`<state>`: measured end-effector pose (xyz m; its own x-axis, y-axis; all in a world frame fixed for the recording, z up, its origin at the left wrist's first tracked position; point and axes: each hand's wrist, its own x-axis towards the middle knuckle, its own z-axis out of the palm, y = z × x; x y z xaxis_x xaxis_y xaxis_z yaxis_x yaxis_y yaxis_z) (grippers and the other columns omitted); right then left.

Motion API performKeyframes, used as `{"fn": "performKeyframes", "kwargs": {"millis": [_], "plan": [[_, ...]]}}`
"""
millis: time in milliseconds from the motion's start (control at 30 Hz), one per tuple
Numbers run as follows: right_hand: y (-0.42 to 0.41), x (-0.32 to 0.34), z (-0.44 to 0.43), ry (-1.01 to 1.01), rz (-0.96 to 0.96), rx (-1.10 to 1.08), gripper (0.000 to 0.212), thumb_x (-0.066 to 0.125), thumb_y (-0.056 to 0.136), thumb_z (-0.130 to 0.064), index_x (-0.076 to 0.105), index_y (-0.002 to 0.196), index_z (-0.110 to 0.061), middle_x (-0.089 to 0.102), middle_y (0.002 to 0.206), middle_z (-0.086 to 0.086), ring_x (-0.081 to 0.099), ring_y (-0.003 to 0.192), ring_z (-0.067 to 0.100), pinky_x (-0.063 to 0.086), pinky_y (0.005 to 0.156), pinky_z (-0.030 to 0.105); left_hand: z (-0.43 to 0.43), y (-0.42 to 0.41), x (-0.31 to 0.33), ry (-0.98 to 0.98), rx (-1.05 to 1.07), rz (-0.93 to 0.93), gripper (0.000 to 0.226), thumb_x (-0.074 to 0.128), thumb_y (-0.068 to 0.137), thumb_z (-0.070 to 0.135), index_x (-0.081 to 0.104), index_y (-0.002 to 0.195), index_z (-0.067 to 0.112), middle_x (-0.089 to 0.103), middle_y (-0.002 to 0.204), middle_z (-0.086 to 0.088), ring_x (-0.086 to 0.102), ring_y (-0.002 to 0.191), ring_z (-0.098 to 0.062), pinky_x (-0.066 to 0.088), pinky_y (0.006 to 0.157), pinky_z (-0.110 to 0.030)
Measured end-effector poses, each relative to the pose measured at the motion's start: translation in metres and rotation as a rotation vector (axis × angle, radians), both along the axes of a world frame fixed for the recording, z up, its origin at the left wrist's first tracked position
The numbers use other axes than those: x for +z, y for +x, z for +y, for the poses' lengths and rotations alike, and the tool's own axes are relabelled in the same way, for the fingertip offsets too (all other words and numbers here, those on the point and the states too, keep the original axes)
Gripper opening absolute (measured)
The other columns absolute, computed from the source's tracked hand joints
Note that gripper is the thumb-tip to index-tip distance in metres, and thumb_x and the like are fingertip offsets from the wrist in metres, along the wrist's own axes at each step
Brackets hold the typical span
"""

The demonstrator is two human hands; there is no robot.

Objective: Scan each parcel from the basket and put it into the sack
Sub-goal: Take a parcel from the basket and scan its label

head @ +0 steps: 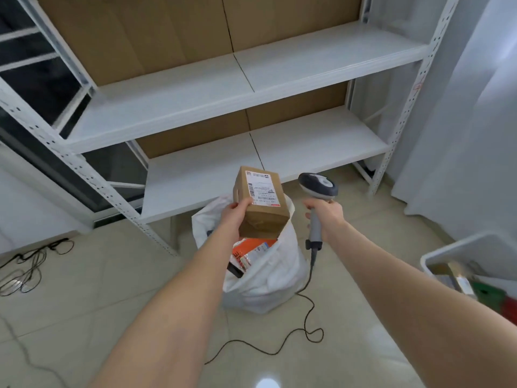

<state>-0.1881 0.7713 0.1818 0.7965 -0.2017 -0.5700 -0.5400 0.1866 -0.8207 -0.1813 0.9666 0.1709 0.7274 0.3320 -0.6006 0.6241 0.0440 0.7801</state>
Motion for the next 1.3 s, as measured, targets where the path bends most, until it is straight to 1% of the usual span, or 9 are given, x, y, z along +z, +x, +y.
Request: {"fn": "performKeyframes", "kwargs": {"millis": [200, 433, 567, 733, 867, 1000, 1100, 1200, 1300], "plan": [[0.054, -0.038, 0.034, 0.051, 0.046, -0.037, 0.025, 0.071, 0.083, -0.007, 0.055, 0.102, -0.003, 0.056, 0.078, 0.009, 0.056, 0.073, 0.021, 0.054, 0.078, 0.043, 0.037, 0.061, -0.044, 0.076, 0.038, 0.035, 0.051, 0.065, 0.083, 0.051, 0.051, 0.121, 0.019, 0.058, 0.114, -0.005, 0.055, 0.109, -0.026, 0.047, 0.098, -0.045], [0.144, -0.108, 0.059, 0.025, 0.140, -0.021, 0.018, 0.071, 0.083, -0.008, 0.055, 0.092, -0.007, 0.055, 0.077, 0.007, 0.053, 0.067, 0.019, 0.054, 0.090, 0.046, 0.040, 0.152, -0.124, 0.139, -0.003, 0.088, 0.051, 0.066, 0.081, 0.050, 0.055, 0.119, 0.018, 0.060, 0.116, -0.005, 0.055, 0.106, -0.025, 0.047, 0.098, -0.046], [0.183, -0.155, 0.064, -0.016, 0.196, 0.012, 0.017, 0.070, 0.082, -0.005, 0.054, 0.076, -0.009, 0.056, 0.073, 0.009, 0.053, 0.061, 0.019, 0.051, 0.065, 0.033, 0.041, 0.191, -0.172, 0.144, -0.060, 0.134, 0.042, 0.061, 0.086, 0.041, 0.056, 0.119, 0.015, 0.058, 0.113, -0.005, 0.052, 0.098, -0.023, 0.048, 0.091, -0.039], [0.218, -0.221, 0.068, 0.018, 0.257, 0.024, 0.015, 0.073, 0.080, -0.008, 0.060, 0.085, -0.007, 0.059, 0.073, 0.008, 0.058, 0.063, 0.021, 0.050, 0.060, 0.030, 0.043, 0.229, -0.230, 0.179, -0.105, 0.157, 0.023, 0.053, 0.092, 0.037, 0.061, 0.107, 0.022, 0.060, 0.104, -0.003, 0.055, 0.097, -0.023, 0.047, 0.088, -0.036], [0.236, -0.275, 0.069, 0.061, 0.273, 0.054, 0.020, 0.075, 0.081, -0.011, 0.062, 0.096, -0.006, 0.063, 0.084, 0.009, 0.062, 0.071, 0.022, 0.051, 0.064, 0.032, 0.053, 0.256, -0.280, 0.293, -0.233, 0.214, 0.035, 0.046, 0.084, 0.048, 0.064, 0.103, 0.025, 0.065, 0.110, -0.006, 0.059, 0.101, -0.027, 0.048, 0.096, -0.042], [0.241, -0.309, 0.078, 0.054, 0.293, 0.112, 0.027, 0.074, 0.079, -0.010, 0.062, 0.102, -0.006, 0.066, 0.099, 0.016, 0.064, 0.080, 0.026, 0.052, 0.068, 0.034, 0.058, 0.269, -0.297, 0.255, -0.363, 0.189, 0.051, 0.058, 0.085, 0.056, 0.053, 0.125, 0.025, 0.059, 0.119, -0.001, 0.055, 0.105, -0.024, 0.046, 0.089, -0.036], [0.240, -0.311, 0.089, 0.075, 0.261, 0.085, 0.028, 0.073, 0.079, -0.007, 0.063, 0.105, -0.003, 0.067, 0.106, 0.018, 0.065, 0.088, 0.028, 0.054, 0.072, 0.037, 0.058, 0.263, -0.297, 0.219, -0.675, 0.106, 0.061, 0.067, 0.085, 0.034, 0.039, 0.139, 0.031, 0.056, 0.125, 0.001, 0.054, 0.106, -0.020, 0.046, 0.088, -0.035], [0.243, -0.308, 0.098, 0.103, 0.219, 0.055, 0.016, 0.070, 0.082, -0.004, 0.062, 0.096, -0.005, 0.066, 0.098, 0.013, 0.064, 0.084, 0.024, 0.055, 0.073, 0.036, 0.063, 0.267, -0.309, 0.448, -0.806, 0.026, 0.060, 0.067, 0.087, 0.024, 0.040, 0.142, 0.027, 0.057, 0.131, -0.001, 0.056, 0.116, -0.023, 0.048, 0.096, -0.039], [0.249, -0.306, 0.108, 0.145, 0.208, 0.072, 0.045, 0.079, 0.071, -0.020, 0.062, 0.111, -0.007, 0.067, 0.110, 0.016, 0.064, 0.099, 0.032, 0.054, 0.090, 0.051, 0.061, 0.267, -0.328, 0.819, -0.954, 0.061, 0.048, 0.057, 0.092, 0.035, 0.046, 0.137, 0.022, 0.063, 0.122, -0.007, 0.061, 0.108, -0.027, 0.051, 0.089, -0.040]]}}
